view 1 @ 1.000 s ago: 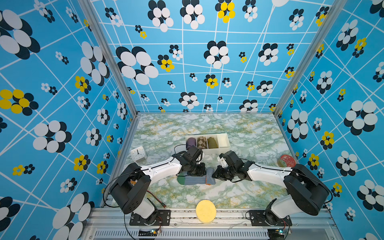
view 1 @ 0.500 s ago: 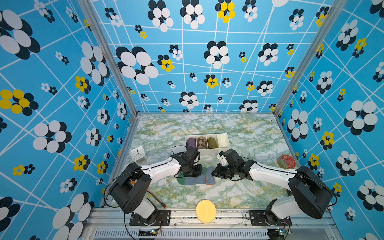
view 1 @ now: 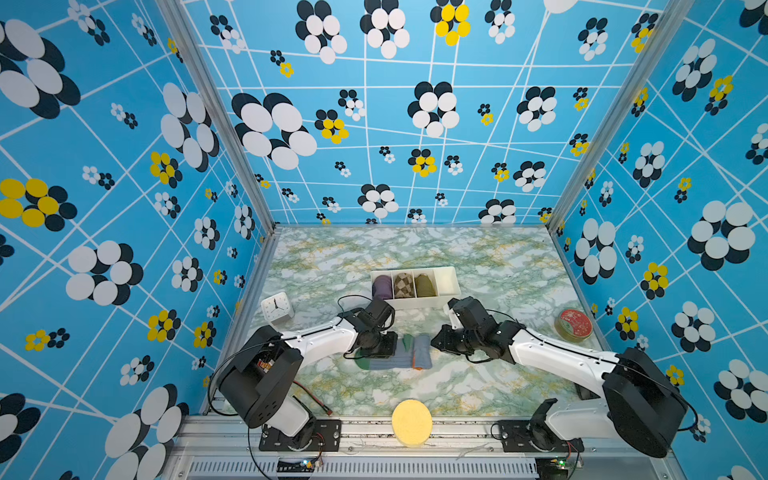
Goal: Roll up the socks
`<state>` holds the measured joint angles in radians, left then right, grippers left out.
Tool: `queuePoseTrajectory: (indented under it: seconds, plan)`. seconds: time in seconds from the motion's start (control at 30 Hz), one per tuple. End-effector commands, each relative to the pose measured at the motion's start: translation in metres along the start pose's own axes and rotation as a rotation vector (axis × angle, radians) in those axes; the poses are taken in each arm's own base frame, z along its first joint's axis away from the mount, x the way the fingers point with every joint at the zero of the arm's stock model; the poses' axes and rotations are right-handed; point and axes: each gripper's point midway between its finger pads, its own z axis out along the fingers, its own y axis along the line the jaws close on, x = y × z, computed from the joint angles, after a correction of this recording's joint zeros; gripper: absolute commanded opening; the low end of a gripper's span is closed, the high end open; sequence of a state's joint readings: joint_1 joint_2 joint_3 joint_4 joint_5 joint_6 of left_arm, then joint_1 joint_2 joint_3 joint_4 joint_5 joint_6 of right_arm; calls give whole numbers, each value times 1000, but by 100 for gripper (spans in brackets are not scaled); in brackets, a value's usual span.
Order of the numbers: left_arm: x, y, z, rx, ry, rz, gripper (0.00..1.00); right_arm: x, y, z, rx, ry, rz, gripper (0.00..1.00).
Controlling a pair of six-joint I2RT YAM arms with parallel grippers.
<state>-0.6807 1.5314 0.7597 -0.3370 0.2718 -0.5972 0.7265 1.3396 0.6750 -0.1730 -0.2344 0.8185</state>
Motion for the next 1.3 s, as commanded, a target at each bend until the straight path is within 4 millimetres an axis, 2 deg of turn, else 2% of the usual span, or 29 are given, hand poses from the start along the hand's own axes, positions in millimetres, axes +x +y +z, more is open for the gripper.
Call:
queuePoseTrajectory:
  seconds: [0.0, 0.17, 0.27, 0.37, 0.53, 0.77, 1.27]
  plan:
    - [-8, -8, -12, 26, -34, 22, 0, 11, -36, -2, 163, 5, 2, 16]
    - [-24, -42, -28, 102, -83, 69, 0, 17, -40, 7, 173, 45, 9, 16]
    - [-27, -63, -32, 136, -93, 104, 0, 17, -38, 10, 160, 50, 10, 16]
    - [-25, -82, -32, 168, -87, 130, 0, 18, -38, 14, 160, 62, 13, 16]
    - [-14, -99, -23, 202, -45, 146, 0, 23, -39, 20, 155, 90, 18, 16]
    - [4, -101, -9, 200, 20, 146, 0, 28, -36, 26, 132, 118, 28, 16]
    - [15, -78, 16, 115, 86, 131, 0, 29, -27, 39, 99, 149, 27, 16]
